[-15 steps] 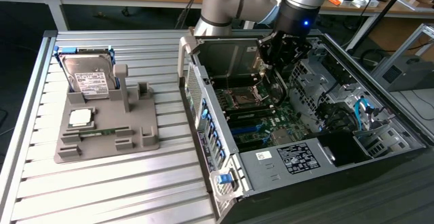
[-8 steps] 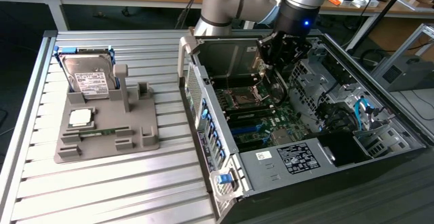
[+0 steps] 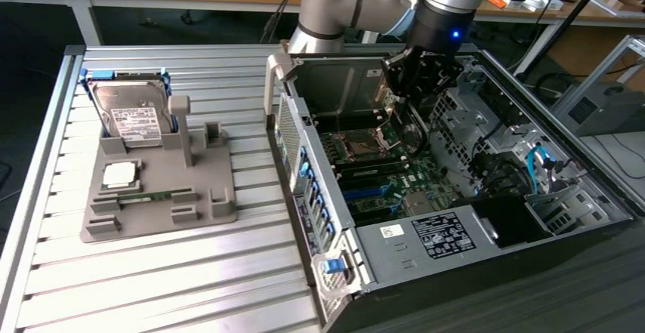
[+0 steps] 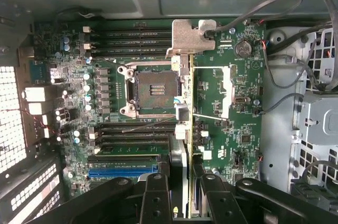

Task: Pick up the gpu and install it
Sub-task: 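Pick up the gpu and move the gpu toward the slot, then insert the gpu into the slot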

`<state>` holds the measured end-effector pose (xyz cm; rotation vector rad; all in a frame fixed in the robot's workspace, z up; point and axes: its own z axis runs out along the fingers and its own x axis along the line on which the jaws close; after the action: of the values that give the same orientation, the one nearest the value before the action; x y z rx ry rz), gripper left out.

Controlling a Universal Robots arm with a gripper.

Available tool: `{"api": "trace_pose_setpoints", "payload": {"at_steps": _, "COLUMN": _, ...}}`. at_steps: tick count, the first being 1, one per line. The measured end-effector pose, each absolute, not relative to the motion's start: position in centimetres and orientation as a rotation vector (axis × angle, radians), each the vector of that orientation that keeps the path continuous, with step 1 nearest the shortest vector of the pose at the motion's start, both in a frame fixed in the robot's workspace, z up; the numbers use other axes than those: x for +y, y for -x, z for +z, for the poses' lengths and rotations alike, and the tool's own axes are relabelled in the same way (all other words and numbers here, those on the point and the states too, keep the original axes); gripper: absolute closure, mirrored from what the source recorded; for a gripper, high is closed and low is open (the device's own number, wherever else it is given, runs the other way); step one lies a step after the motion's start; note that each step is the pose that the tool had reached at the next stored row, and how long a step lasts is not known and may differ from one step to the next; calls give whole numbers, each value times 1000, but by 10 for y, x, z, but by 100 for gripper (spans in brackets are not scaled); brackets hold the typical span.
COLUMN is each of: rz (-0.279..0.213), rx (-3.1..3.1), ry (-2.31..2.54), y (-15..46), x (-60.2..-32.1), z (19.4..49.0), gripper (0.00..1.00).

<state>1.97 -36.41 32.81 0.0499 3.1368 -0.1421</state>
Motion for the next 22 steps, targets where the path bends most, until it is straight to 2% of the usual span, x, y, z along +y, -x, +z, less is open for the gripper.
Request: {"api": "trace_pose_setpoints", "payload": {"at_steps": 22, "rz": -142, "rx": 3134, "ry": 48, "y": -20, "x": -364, "z": 328, "gripper": 73}}
